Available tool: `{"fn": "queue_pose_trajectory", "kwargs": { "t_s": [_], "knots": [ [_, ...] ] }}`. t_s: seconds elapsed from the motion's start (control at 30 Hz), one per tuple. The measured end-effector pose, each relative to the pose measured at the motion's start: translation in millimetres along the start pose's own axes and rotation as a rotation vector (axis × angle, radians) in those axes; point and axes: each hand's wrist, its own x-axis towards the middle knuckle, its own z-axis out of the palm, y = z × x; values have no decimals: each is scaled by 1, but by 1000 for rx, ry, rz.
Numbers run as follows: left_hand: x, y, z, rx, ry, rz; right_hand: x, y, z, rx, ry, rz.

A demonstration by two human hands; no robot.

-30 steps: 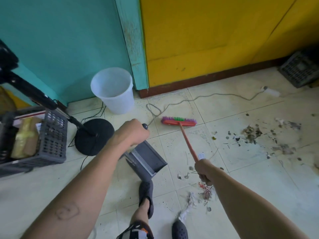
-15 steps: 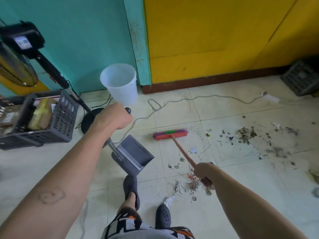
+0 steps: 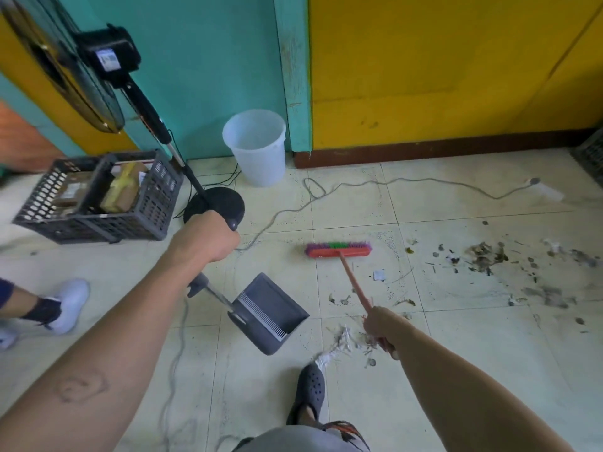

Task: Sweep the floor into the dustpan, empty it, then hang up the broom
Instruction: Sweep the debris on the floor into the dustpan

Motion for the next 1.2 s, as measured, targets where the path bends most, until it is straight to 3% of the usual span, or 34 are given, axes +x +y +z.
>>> {"fn": "queue_pose_trajectory", "kwargs": {
  "t_s": [0.2, 0.33, 0.5, 0.67, 0.87, 1.07, 1.2],
  "knots": [
    [-62, -31, 20, -68, 6, -54, -27, 33, 12, -69, 15, 23],
    [-110, -62, 32, -105, 50, -109, -51, 56, 21, -210, 10, -72],
    [-178, -83, 47, -150, 69, -134, -80, 91, 51, -282, -37, 59],
    [-230, -82, 60, -145, 92, -105, -101, 137, 72, -401, -79, -1],
    [-257, -83, 70, -159, 67, -120, -116, 174, 58, -440, -17, -99],
    [-272, -89, 80, -147, 30, -278, -97, 169, 43, -347, 89, -264],
    [-281, -79, 88, -158, 30, -327, -86, 152, 54, -416, 123, -354]
  ]
}}
